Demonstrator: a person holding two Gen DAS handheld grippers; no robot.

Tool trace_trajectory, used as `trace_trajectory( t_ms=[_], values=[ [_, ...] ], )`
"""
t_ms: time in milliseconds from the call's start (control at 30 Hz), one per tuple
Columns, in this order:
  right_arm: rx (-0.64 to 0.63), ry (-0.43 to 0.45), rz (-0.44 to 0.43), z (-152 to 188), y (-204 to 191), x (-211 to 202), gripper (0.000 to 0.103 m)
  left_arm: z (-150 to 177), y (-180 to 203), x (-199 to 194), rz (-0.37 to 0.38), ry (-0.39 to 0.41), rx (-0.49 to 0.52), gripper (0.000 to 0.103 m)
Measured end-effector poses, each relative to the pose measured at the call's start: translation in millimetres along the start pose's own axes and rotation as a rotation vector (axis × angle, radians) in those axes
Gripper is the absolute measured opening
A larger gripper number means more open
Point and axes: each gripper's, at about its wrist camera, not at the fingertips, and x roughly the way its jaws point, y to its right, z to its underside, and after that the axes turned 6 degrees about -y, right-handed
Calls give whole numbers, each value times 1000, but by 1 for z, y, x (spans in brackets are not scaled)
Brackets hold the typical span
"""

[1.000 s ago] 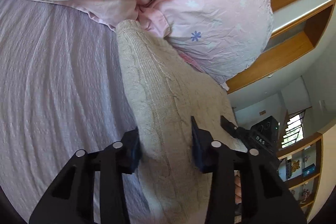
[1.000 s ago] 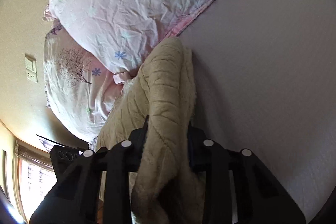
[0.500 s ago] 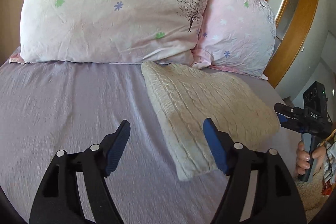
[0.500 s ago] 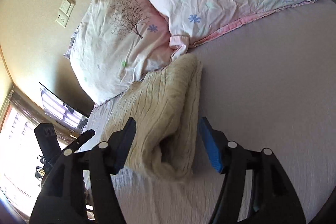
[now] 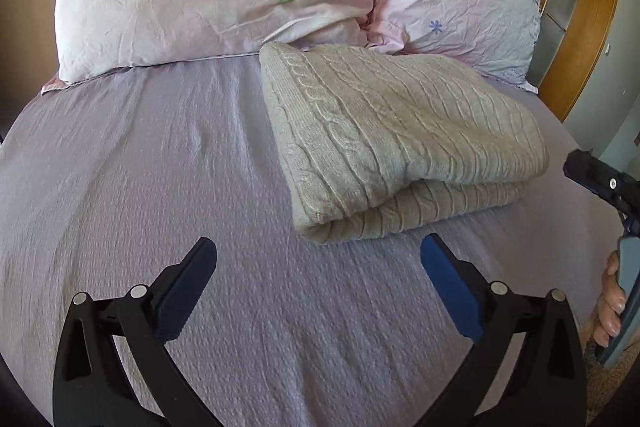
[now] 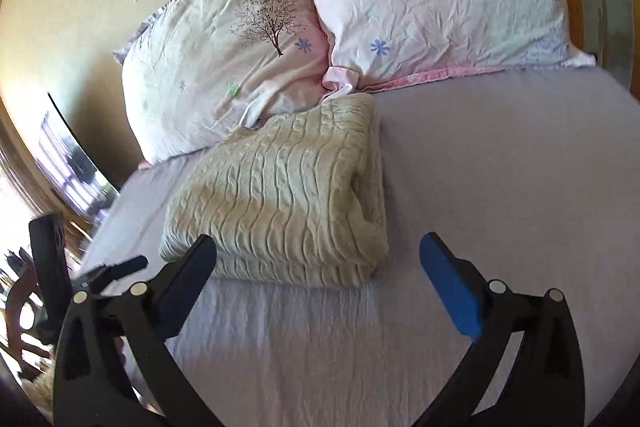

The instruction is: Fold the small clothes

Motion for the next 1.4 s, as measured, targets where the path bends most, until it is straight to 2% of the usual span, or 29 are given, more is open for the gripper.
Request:
trace_trajectory(
  t_ms=[100,233,333,467,1400],
  values=[
    [-76,-75,61,12,-16,19,101,-3,8,12,-62,-53,11,102],
    [-55,-163,65,23,-18,45,101,-1,13,21,-114,-76,14,102],
    [-90,-167,150,28,-25,51,101,-1,14,19,-120,-66,5,102],
    [-139,-191,222,31,-35,56,101,0,11,20,-144,-66,-14,102],
    [-129,-191,226,30,-35,58,101,0,11,19,-149,-61,-5,102]
  ],
)
